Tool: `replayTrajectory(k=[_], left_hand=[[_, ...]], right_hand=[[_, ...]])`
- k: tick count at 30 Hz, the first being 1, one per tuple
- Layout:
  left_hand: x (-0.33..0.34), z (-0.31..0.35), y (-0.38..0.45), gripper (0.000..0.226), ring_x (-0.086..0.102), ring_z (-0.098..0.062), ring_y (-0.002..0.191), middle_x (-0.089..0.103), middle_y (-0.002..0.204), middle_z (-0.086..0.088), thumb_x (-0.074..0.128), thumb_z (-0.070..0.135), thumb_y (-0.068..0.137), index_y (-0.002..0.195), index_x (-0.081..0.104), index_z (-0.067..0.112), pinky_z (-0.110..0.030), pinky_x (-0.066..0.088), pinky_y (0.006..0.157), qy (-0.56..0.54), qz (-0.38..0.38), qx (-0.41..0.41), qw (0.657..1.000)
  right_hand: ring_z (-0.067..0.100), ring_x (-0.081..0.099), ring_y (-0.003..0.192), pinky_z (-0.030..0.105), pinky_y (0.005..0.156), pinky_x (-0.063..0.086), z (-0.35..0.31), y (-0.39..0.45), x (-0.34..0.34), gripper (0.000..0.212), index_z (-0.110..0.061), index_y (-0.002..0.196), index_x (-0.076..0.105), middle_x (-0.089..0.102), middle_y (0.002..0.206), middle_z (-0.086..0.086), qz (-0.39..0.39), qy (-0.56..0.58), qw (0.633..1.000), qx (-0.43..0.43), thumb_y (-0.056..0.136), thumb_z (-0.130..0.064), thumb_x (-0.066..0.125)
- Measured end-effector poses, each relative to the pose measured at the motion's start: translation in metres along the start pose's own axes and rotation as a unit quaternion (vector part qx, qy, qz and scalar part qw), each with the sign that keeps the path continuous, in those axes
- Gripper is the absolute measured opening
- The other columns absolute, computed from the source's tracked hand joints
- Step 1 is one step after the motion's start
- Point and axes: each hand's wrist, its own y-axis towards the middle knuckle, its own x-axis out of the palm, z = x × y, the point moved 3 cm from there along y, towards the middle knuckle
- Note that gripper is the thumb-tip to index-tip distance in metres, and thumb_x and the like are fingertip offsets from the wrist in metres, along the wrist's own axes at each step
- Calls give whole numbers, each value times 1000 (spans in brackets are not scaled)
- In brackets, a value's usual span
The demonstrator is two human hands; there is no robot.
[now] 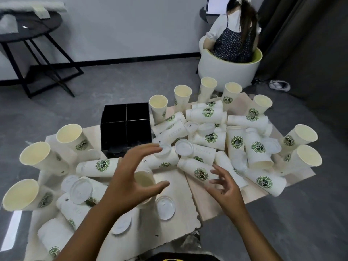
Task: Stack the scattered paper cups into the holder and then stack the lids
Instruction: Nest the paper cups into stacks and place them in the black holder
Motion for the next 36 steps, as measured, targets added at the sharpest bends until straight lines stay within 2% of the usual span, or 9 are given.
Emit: replayTrajectory(k=[3, 6, 11, 17, 20, 24, 29, 32, 36], left_hand=[[45, 21, 31, 73, 55, -18, 136, 59, 142, 13, 94, 29, 75, 138, 57, 29, -38, 45, 111, -11, -36, 26, 999], [99, 27, 54, 75, 53, -16, 138, 57, 143, 16, 94, 27, 75, 139, 56, 34, -28, 42, 110, -16, -64, 21, 998], [180, -4, 67, 76, 46, -1, 137, 52, 145, 25, 93, 30, 72, 139, 56, 37, -23, 37, 114, 28, -128, -14, 991], [243, -59, 69, 84, 52, -13, 130, 57, 141, 16, 92, 40, 63, 138, 55, 36, -37, 45, 107, 145, -226, -62, 961], [264, -75, 68, 89, 45, -15, 137, 51, 148, 16, 88, 46, 62, 142, 50, 39, -44, 39, 108, 202, -283, -60, 936], [284, -79, 69, 89, 34, -19, 145, 44, 156, 13, 85, 41, 70, 149, 44, 36, -46, 29, 110, 264, -328, -39, 906], [295, -84, 65, 93, 40, -26, 143, 49, 154, 8, 84, 43, 66, 150, 44, 33, -50, 31, 104, 301, -332, -23, 893], [296, -87, 64, 96, 36, -25, 145, 46, 156, 9, 82, 45, 68, 153, 39, 34, -49, 30, 106, 311, -336, -14, 889], [292, -85, 64, 92, 37, -26, 145, 50, 153, 7, 84, 45, 66, 149, 44, 32, -52, 30, 108, 303, -334, -9, 893]], right_hand=[[23, 66, 105, 20, 74, 55, 8, 12, -32, 66, -35, 133, 61, 65, 129, -8, 16, 6, 1000, 4, 80, -6, 87], [18, 66, 103, 20, 70, 53, 14, 21, -60, 68, -39, 132, 60, 65, 130, -12, 24, 14, 1000, 7, 80, -6, 87], [10, 64, 100, 23, 70, 51, 28, 36, -85, 69, -50, 131, 58, 63, 128, -22, -4, -9, 1000, 14, 69, -38, 86], [12, 66, 94, 17, 74, 46, 44, 52, -88, 75, -45, 134, 57, 55, 130, -26, -71, -66, 995, 11, 63, -49, 81], [13, 68, 88, 16, 72, 46, 53, 57, -93, 70, -42, 133, 59, 57, 131, -24, -67, -61, 996, 9, 70, -32, 88], [14, 67, 84, 20, 64, 49, 61, 57, -111, 67, -42, 129, 60, 61, 132, -18, -17, -35, 999, 4, 76, -12, 88], [18, 67, 89, 27, 62, 52, 66, 51, -135, 65, -42, 130, 57, 63, 132, -14, 42, -17, 999, -3, 74, -24, 84], [20, 67, 91, 34, 66, 55, 69, 50, -140, 65, -49, 128, 57, 63, 130, -16, 46, -20, 999, -2, 72, -27, 83], [19, 66, 88, 28, 65, 54, 67, 47, -137, 65, -46, 128, 58, 63, 129, -18, 38, -36, 999, -1, 72, -26, 83]])
